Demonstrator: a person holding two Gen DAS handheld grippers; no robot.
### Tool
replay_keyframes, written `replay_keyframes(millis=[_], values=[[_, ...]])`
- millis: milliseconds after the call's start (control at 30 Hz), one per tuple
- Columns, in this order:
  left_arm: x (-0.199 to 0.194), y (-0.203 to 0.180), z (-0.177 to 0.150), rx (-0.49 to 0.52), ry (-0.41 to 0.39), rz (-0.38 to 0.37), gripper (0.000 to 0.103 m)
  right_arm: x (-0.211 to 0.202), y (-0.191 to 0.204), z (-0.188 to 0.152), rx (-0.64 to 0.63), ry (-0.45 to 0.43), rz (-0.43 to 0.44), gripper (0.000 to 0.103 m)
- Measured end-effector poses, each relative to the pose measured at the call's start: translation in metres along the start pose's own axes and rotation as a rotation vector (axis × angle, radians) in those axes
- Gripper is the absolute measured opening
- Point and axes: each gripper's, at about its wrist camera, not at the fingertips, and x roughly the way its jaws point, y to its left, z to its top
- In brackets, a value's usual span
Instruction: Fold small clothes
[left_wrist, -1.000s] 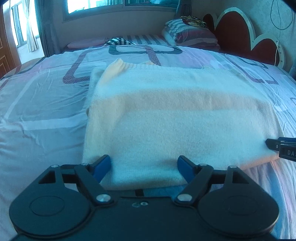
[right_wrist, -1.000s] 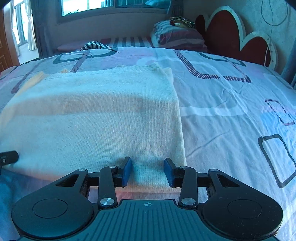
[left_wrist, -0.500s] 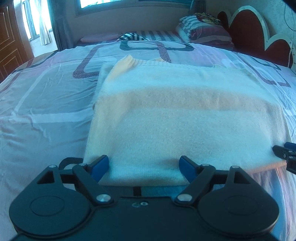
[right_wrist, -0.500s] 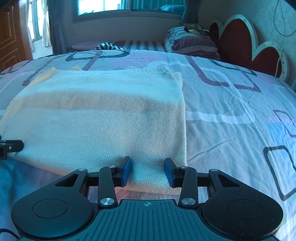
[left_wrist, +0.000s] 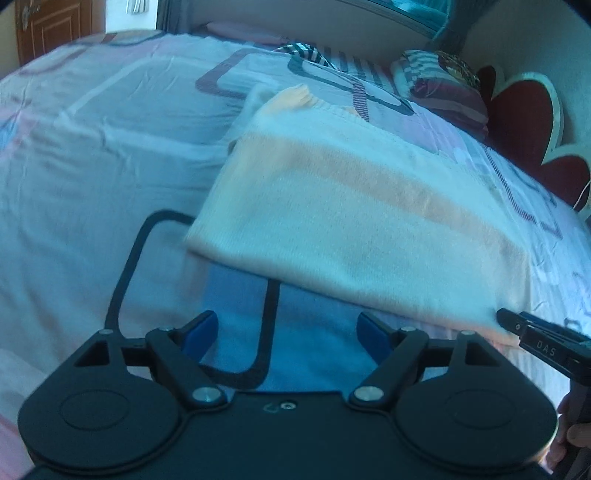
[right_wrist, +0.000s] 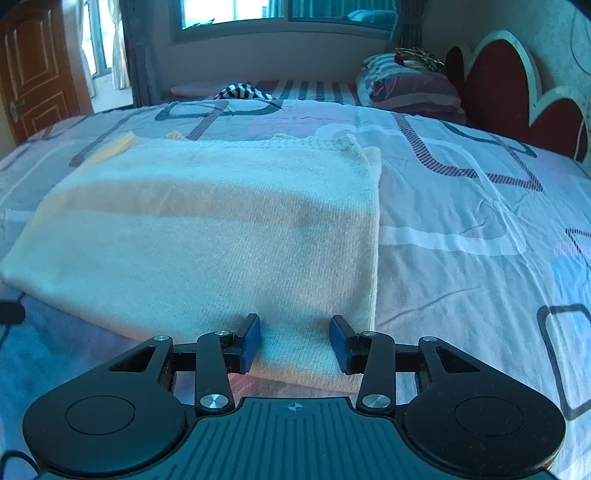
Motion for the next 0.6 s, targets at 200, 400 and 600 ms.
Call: replay_keyframes(millis=[200,400,600], values=[[0.014,0.023,0.005,-0.174,-0.008,-0.165,0.084,-0.015,0.017,0.014,0.075,-0.031,0.053,0.042],[0.036,0.035,0.025,-0.284,-0.086,-0.255,0.088,-0.003,0.049,0.036,0.052,-0.042,0.075,0.042],[0.057,0.047,0.044,-0.376,-0.172,-0.322,0.078,0.021,0.064,0.063,0.052,-0.063,0.06,0.042]])
